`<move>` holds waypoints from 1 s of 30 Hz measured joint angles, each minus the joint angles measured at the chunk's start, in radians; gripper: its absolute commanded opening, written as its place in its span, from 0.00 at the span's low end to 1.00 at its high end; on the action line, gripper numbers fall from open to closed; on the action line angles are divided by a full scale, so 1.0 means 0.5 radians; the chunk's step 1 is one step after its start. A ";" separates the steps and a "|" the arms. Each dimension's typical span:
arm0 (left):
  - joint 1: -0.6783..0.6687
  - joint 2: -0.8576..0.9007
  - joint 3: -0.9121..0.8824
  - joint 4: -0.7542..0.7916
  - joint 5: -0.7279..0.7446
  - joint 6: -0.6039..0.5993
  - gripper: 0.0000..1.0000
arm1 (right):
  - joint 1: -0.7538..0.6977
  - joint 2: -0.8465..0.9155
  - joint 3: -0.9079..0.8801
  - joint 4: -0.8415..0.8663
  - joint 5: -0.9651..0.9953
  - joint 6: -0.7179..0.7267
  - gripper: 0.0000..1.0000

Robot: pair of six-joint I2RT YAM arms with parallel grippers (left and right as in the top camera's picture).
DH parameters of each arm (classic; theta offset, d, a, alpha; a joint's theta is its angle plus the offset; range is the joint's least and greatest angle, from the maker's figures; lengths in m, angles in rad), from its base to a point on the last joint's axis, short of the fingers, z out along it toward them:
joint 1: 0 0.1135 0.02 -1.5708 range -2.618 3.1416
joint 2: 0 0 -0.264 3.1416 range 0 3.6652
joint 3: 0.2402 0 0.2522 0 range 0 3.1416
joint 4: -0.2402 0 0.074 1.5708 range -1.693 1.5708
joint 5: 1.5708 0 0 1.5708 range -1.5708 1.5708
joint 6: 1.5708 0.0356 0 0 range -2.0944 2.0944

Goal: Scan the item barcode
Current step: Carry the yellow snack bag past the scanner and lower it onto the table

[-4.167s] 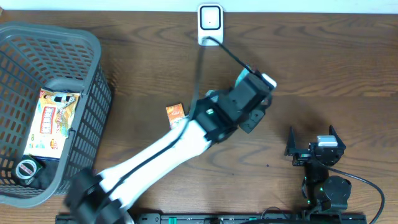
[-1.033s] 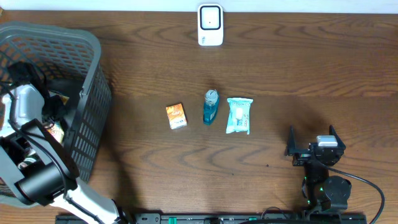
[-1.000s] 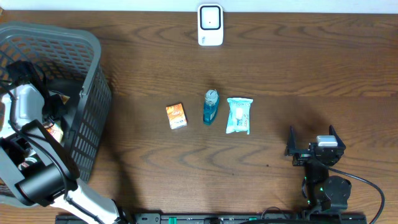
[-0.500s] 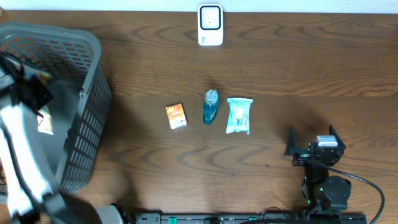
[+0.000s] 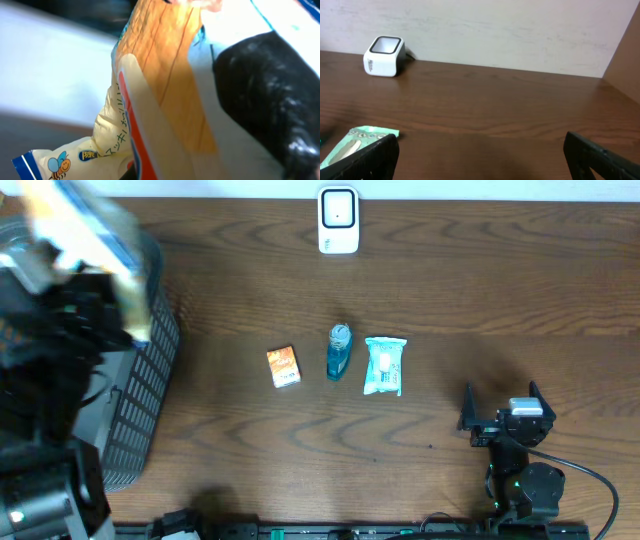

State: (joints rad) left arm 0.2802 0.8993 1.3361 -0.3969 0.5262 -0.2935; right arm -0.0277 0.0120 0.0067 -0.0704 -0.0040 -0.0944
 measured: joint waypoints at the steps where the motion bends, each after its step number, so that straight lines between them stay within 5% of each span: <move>1: -0.095 -0.002 0.000 0.051 0.034 -0.003 0.07 | 0.000 0.000 0.000 -0.001 0.000 0.000 0.99; 9: -0.881 0.301 0.002 0.584 0.159 -0.014 0.07 | 0.000 0.000 0.000 -0.001 0.000 0.000 0.99; 17: -1.504 1.035 0.002 1.078 0.148 -0.040 0.07 | 0.000 0.001 0.000 0.001 0.000 0.000 0.99; 30: -2.078 1.965 0.001 1.360 -0.491 -0.544 0.07 | 0.000 0.000 0.000 -0.001 0.000 0.000 0.99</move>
State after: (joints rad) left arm -0.7589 1.8816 1.3365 0.2829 0.2806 -0.5655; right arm -0.0277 0.0120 0.0067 -0.0708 -0.0040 -0.0944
